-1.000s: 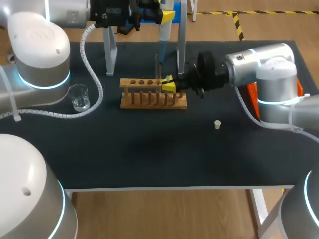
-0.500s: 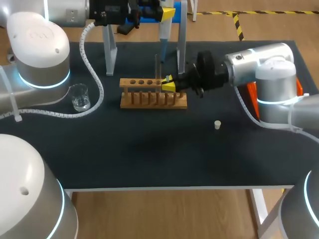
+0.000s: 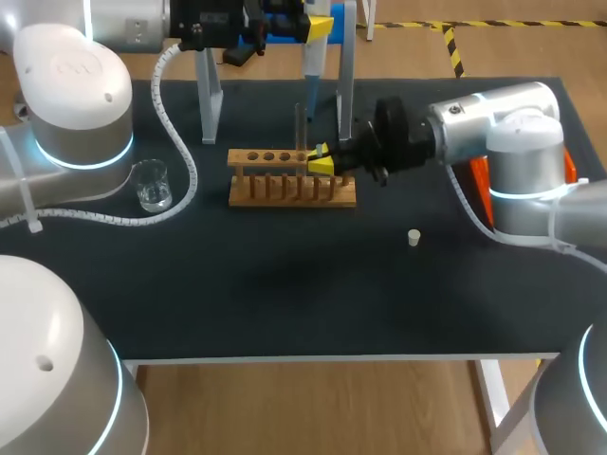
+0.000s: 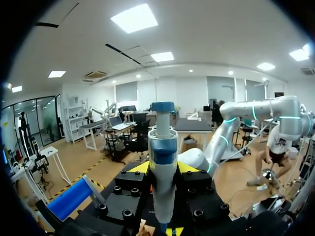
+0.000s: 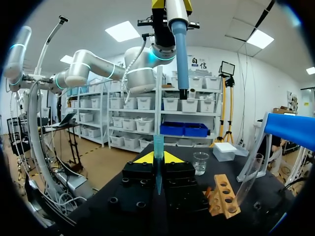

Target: Invert the test tube, pick up the pipette, mount the tip to pipette, aspirate from beaker and dispense into the tube, eject the tip, return the pipette, and cap with the stopper.

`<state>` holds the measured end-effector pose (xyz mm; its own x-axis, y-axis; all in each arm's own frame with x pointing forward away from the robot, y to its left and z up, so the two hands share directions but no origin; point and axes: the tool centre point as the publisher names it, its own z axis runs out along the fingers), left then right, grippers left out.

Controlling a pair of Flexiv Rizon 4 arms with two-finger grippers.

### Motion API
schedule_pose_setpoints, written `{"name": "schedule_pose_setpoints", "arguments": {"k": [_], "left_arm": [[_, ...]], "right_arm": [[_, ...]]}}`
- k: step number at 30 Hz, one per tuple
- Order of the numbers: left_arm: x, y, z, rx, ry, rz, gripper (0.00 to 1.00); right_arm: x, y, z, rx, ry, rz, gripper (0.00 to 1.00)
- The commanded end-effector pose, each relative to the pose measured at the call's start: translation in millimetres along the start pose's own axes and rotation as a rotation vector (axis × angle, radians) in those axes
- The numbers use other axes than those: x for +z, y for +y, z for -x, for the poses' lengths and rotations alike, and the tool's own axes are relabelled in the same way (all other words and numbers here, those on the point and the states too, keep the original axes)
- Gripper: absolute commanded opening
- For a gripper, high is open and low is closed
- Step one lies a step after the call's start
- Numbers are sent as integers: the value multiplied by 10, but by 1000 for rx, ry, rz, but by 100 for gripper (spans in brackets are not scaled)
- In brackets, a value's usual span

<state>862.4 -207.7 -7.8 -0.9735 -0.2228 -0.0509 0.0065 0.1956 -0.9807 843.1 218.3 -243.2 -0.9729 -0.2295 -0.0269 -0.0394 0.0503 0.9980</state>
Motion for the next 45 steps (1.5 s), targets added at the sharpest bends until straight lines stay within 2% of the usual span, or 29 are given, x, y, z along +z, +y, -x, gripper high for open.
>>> {"name": "schedule_pose_setpoints", "arguments": {"k": [1,8,18,38,45], "left_arm": [[-10,10,17,1,5,-6,0],[-10,10,17,1,5,-6,0],[-10,10,17,1,5,-6,0],[-10,10,17,1,5,-6,0],[-10,10,17,1,5,-6,0]], "right_arm": [[-24,4,-11,-1,-4,-1,0],[-38,18,107,1,-21,-7,0],[62,190,289,-23,-20,0,0],[117,448,372,-60,-19,36,0],[133,351,322,-50,-23,47,0]]}}
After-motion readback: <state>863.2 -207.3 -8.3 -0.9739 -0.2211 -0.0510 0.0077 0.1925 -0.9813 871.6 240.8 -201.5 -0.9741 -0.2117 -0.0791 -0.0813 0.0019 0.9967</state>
